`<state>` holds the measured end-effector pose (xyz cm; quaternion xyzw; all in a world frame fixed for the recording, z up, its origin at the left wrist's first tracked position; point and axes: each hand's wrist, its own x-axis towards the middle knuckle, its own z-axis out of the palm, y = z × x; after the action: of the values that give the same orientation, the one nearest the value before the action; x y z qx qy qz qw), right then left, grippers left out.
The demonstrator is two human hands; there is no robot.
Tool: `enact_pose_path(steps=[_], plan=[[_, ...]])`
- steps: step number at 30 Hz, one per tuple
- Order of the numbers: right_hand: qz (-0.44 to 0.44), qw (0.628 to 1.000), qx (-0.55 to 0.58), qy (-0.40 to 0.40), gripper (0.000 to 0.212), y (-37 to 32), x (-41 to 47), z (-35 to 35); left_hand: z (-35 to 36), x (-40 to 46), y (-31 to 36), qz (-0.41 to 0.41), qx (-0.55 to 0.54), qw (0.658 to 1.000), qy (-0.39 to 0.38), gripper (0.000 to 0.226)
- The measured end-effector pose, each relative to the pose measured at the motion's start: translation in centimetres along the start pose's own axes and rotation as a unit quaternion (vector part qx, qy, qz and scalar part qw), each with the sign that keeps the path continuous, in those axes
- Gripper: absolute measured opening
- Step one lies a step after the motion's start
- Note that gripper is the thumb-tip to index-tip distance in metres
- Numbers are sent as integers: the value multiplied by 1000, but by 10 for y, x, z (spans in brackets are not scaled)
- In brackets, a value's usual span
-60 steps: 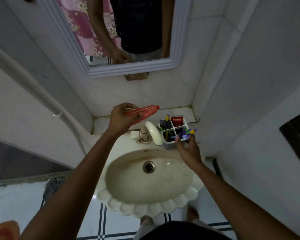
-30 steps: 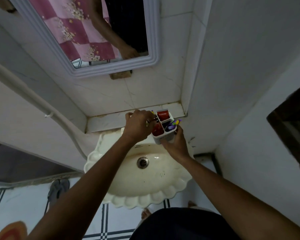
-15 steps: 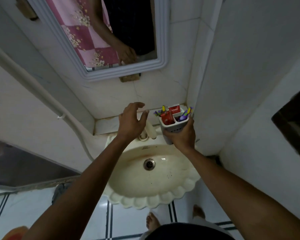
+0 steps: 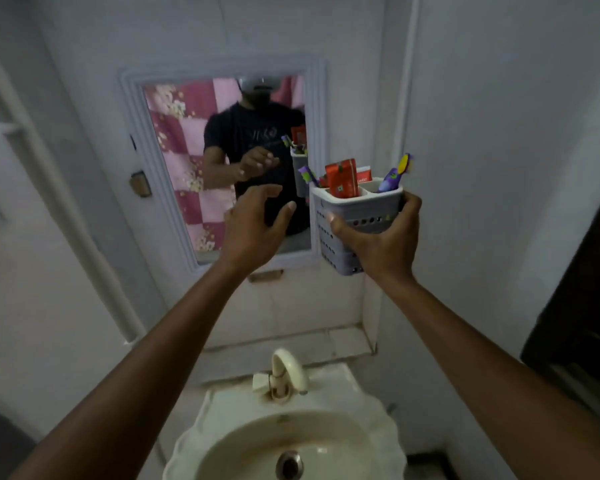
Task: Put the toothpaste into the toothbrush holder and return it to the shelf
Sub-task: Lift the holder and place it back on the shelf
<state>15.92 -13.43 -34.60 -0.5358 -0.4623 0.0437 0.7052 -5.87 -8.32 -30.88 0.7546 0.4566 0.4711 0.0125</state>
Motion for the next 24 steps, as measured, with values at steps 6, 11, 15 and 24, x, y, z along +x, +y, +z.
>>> enact_pose_path(steps=[6, 11, 15, 24], plan=[[-75, 995, 50, 31, 100, -90, 79, 0, -44, 91, 31, 80, -7, 994, 70, 47], [-114, 989, 86, 50, 97, -147, 130, 0, -79, 143, 72, 130, 4, 985, 115, 40], [-129, 984, 106, 61, 98, -187, 166, -1, -106, 190, 108, 177, 41, 962, 202, 37], [-144, 979, 117, 79, 101, -257, 236, -1, -115, 292, 110, 157, 163, 945, 236, 57]])
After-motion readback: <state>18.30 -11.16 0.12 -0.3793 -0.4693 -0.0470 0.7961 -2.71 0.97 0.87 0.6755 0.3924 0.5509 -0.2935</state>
